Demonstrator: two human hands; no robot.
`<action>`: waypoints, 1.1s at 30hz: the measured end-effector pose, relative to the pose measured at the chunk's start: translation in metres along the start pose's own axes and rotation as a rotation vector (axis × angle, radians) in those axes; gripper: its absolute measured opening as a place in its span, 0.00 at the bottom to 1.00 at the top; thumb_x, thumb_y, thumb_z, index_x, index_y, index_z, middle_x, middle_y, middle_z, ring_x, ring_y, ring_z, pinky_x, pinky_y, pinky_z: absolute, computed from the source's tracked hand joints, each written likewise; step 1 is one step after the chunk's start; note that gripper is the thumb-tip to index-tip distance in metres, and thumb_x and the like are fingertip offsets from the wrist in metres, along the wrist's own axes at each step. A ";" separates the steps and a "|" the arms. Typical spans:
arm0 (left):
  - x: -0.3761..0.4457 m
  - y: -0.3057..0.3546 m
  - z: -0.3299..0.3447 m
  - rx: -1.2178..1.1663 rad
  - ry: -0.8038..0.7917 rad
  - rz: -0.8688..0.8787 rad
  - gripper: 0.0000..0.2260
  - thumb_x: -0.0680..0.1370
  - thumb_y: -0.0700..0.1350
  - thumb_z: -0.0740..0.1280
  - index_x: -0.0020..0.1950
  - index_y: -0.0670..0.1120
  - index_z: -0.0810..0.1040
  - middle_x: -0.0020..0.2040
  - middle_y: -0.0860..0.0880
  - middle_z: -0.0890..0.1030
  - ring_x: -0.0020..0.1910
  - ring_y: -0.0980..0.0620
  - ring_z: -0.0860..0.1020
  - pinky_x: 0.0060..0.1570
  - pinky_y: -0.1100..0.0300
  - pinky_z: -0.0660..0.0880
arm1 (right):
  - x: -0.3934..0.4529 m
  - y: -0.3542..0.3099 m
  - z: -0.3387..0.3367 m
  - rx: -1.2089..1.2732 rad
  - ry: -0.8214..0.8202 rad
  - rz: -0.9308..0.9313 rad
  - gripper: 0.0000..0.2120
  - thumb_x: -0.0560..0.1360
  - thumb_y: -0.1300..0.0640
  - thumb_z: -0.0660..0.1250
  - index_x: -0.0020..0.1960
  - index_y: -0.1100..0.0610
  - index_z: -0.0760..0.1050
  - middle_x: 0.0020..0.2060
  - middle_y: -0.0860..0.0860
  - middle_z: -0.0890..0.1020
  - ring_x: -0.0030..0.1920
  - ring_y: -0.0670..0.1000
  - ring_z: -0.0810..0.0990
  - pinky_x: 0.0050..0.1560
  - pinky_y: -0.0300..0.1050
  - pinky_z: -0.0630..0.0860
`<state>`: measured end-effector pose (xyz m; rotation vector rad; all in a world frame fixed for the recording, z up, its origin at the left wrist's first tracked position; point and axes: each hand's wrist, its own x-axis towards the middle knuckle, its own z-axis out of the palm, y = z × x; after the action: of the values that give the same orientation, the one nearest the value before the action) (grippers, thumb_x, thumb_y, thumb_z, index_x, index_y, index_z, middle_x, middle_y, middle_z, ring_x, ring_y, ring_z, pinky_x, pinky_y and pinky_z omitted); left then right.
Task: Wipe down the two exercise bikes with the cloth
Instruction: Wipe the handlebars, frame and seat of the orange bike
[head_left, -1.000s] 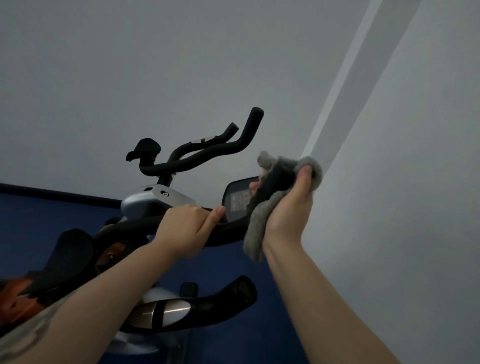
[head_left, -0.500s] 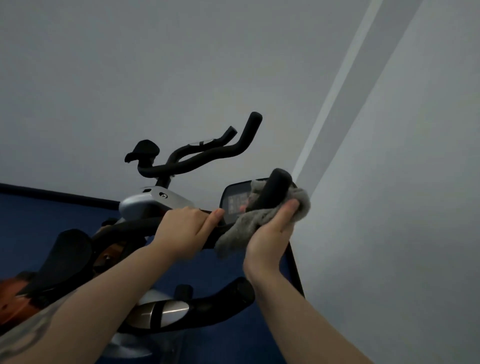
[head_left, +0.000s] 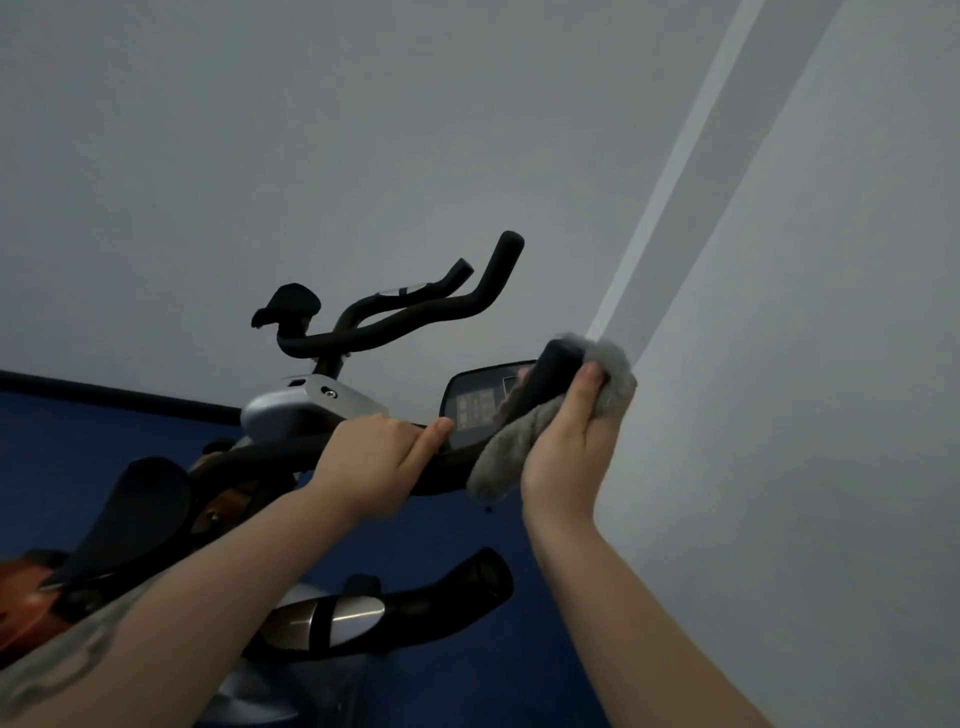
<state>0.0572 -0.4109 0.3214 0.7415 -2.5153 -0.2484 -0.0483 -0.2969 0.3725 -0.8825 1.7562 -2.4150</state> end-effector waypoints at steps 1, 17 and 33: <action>0.000 0.000 0.000 -0.002 -0.008 0.001 0.39 0.71 0.67 0.32 0.31 0.43 0.73 0.27 0.48 0.73 0.28 0.48 0.73 0.33 0.53 0.68 | 0.003 -0.005 -0.002 -0.067 -0.024 -0.119 0.15 0.81 0.44 0.55 0.60 0.51 0.71 0.54 0.44 0.80 0.57 0.48 0.79 0.60 0.47 0.76; 0.004 -0.045 -0.025 -0.292 -0.425 0.273 0.26 0.75 0.68 0.42 0.40 0.54 0.71 0.38 0.50 0.77 0.36 0.53 0.75 0.41 0.56 0.72 | 0.033 -0.060 -0.007 -1.462 -0.624 -0.986 0.19 0.75 0.50 0.70 0.63 0.55 0.78 0.43 0.51 0.82 0.48 0.55 0.80 0.68 0.55 0.68; -0.005 -0.067 -0.014 -0.277 -0.253 0.523 0.21 0.81 0.61 0.47 0.64 0.54 0.72 0.53 0.56 0.76 0.50 0.55 0.73 0.51 0.58 0.70 | 0.031 -0.068 0.034 -1.975 -1.225 -0.986 0.18 0.76 0.39 0.55 0.56 0.49 0.75 0.49 0.51 0.81 0.47 0.56 0.82 0.68 0.57 0.66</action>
<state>0.0989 -0.4643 0.3110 -0.0694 -2.7231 -0.5122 -0.0386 -0.3119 0.4529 -2.4731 2.3711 1.1554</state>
